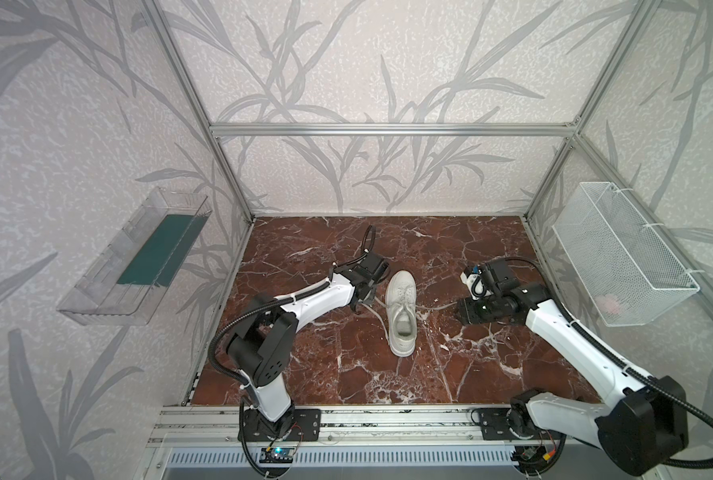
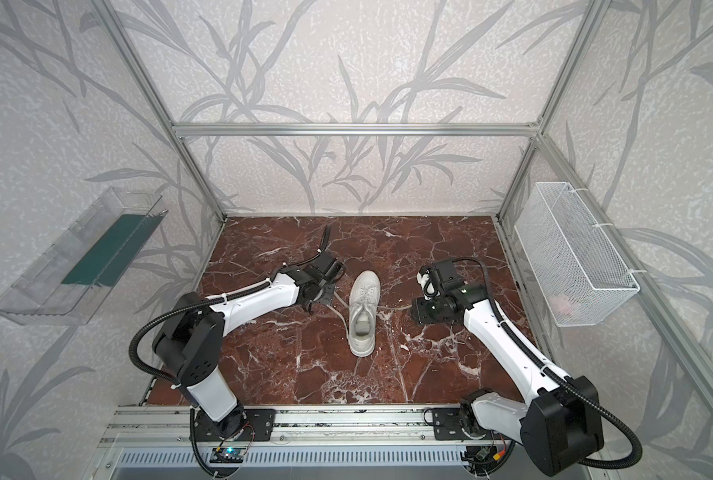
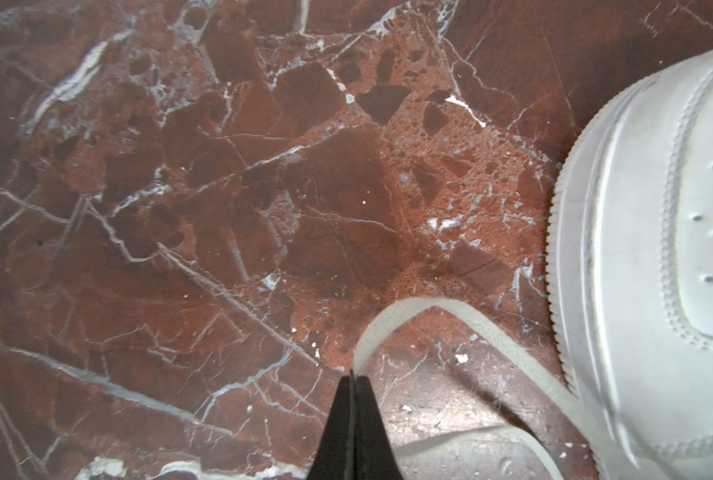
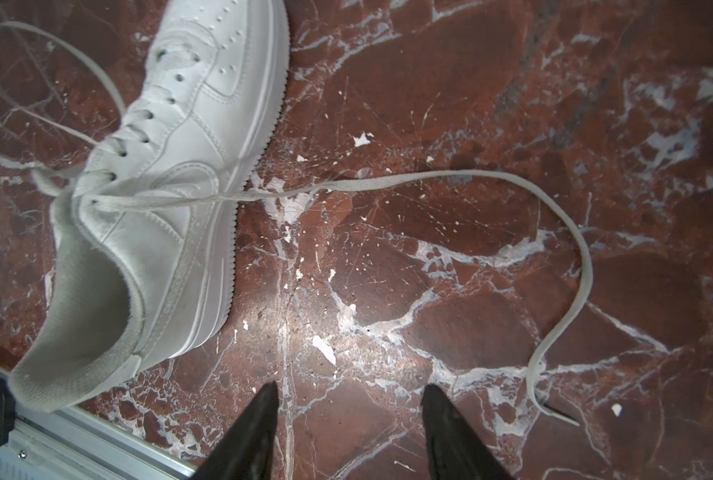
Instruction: Tie the shoes
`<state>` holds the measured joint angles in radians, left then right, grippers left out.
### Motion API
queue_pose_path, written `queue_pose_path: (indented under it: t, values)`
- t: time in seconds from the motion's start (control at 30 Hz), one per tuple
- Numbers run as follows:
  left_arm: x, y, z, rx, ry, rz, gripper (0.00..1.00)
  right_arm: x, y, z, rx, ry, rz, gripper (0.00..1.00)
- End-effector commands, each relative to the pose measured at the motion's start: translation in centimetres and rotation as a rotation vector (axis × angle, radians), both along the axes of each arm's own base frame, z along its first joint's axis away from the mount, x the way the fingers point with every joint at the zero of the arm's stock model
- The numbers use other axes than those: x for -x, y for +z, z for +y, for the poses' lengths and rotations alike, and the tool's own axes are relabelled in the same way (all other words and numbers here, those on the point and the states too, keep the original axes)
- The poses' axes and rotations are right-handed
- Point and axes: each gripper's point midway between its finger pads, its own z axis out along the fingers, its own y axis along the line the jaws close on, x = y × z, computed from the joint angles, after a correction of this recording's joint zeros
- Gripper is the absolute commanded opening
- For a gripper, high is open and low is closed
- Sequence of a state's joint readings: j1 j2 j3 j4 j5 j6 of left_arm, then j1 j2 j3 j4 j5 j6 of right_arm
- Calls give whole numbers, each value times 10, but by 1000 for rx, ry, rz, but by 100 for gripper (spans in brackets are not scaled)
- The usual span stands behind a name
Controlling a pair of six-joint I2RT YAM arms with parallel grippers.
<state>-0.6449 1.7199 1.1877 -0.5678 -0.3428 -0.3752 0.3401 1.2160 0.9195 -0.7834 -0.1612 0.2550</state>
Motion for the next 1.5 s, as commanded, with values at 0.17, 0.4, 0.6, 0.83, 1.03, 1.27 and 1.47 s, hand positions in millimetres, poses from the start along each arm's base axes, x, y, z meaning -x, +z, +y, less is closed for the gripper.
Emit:
queue_pose_path:
  t: [0.17, 0.4, 0.6, 0.83, 1.03, 1.27, 1.47]
  values:
    - [18, 15, 40, -207, -26, 5, 0, -10, -29, -33, 28, -237, 73, 67]
    - [12, 18, 56, -324, -18, -27, 18, -21, -40, -64, 51, -362, 106, 73]
    - [6, 19, 56, -332, 0, -17, 39, -12, -55, -77, 108, -392, 145, 73]
    - [10, 14, 52, -232, 43, 29, 51, 0, -73, -89, 176, -401, 174, 65]
    - [16, 8, 49, -104, 65, 40, 60, 0, -84, -98, 207, -413, 194, 49]
    - [25, 5, 63, 102, 132, 83, 64, -7, -94, -95, 184, -413, 240, 42]
    - [29, 13, 85, 178, 184, 53, 67, -6, -100, -93, 170, -432, 266, 36]
